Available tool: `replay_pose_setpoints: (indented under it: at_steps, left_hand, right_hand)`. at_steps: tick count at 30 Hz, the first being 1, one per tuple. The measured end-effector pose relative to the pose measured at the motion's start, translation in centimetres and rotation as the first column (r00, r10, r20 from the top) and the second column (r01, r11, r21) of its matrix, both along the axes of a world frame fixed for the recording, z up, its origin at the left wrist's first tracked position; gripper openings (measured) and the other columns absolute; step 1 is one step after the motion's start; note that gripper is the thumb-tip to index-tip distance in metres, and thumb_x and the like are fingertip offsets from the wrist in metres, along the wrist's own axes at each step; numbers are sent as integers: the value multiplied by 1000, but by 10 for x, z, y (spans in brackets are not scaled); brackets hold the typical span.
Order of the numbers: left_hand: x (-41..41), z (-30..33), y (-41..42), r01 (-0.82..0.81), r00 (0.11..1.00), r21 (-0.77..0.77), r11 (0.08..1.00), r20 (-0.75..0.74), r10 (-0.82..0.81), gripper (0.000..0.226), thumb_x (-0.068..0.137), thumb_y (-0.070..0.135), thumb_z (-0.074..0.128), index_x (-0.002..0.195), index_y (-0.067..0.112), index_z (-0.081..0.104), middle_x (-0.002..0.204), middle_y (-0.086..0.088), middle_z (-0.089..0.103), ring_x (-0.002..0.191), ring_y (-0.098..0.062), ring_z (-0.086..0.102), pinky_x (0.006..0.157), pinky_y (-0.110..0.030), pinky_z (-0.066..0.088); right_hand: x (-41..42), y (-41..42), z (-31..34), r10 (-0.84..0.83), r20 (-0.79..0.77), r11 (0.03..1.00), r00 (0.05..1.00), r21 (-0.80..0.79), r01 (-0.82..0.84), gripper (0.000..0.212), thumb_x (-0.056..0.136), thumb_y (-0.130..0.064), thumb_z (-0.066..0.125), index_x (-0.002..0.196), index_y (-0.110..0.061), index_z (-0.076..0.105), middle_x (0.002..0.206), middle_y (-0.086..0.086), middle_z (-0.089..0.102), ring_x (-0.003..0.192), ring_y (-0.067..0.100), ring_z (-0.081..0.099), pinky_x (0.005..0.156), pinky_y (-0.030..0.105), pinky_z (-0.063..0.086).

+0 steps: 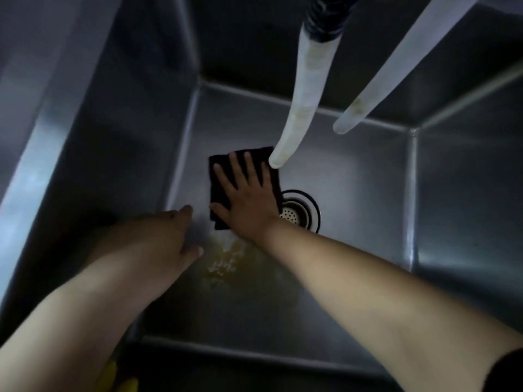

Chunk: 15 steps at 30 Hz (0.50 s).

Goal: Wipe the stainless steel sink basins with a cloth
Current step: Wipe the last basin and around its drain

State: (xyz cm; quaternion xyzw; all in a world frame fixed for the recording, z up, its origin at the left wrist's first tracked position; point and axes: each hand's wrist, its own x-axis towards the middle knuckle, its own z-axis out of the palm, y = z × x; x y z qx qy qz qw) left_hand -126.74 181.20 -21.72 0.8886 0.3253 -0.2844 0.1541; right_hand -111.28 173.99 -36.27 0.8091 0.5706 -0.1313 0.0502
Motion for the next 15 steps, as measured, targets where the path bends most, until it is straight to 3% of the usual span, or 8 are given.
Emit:
replay_pose_setpoints:
  at_steps: [5, 9, 15]
  left_hand:
    - [1, -4, -4, 5, 997, -78, 997, -74, -11, 73, 90, 60, 38, 149, 33, 5, 154, 10, 25, 135, -15, 36, 103, -31, 38]
    - [1, -9, -6, 40, 995, 8, 999, -88, -39, 74, 89, 60, 39, 149, 31, 8, 152, 7, 30, 131, -18, 41, 100, -34, 41]
    - [1, -13, -6, 45, 998, 49, 998, -51, -43, 73, 87, 62, 40, 147, 31, 11, 150, 6, 34, 128, -19, 45, 97, -33, 44]
  right_hand:
    - [14, 28, 1, 111, 12, 994, 994, 24, -111, 74, 89, -69, 25, 151, -35, 3, 161, 1, -1, 146, 30, -11, 115, 55, 0]
    - [53, 20, 5, -72, -9, 992, 997, 103, 73, 74, 88, -69, 26, 151, -35, 7, 161, 0, 3, 147, 25, -7, 116, 49, -9]
    - [117, -49, 9, -327, 100, 944, 940, 77, 321, 74, 86, -67, 26, 151, -35, 8, 160, 0, 7, 147, 26, -2, 117, 48, -2]
